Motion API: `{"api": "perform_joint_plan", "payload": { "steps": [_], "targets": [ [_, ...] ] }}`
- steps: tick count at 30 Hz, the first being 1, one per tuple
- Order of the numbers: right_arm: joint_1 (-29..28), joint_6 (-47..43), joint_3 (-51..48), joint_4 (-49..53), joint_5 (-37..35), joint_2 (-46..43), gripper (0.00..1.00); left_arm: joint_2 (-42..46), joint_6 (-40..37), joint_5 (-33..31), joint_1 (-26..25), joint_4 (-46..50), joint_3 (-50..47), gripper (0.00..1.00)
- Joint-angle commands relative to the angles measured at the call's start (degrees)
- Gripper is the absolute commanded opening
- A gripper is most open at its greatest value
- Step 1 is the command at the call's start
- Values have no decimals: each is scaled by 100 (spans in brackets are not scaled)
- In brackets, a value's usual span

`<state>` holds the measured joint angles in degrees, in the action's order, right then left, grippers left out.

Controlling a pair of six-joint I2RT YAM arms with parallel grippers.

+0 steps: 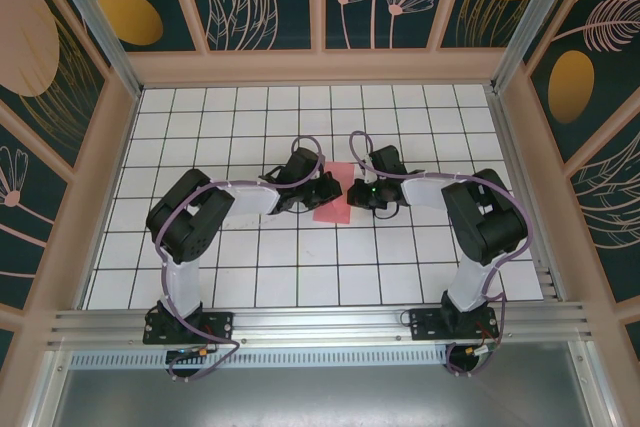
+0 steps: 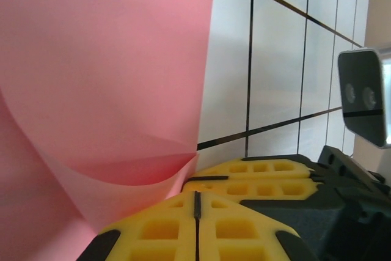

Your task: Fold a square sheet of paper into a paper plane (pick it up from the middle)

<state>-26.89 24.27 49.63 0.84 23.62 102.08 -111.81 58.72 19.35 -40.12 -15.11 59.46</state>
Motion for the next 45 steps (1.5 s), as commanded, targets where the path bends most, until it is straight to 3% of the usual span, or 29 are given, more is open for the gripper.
{"api": "perform_joint_plan", "payload": {
  "steps": [1, 31, 45],
  "targets": [
    [-35, -115, 21, 387, -250, 263, 8, -97, -70, -80, 4, 121, -13, 9],
    [-36, -343, 81, 883, -858, 560, 8, -135, -124, -636, 228, 460, -340, 11],
    [-35, -494, 73, 966, -1035, 595, 7, -117, -461, -862, 484, 954, -70, 29]
  ]
}}
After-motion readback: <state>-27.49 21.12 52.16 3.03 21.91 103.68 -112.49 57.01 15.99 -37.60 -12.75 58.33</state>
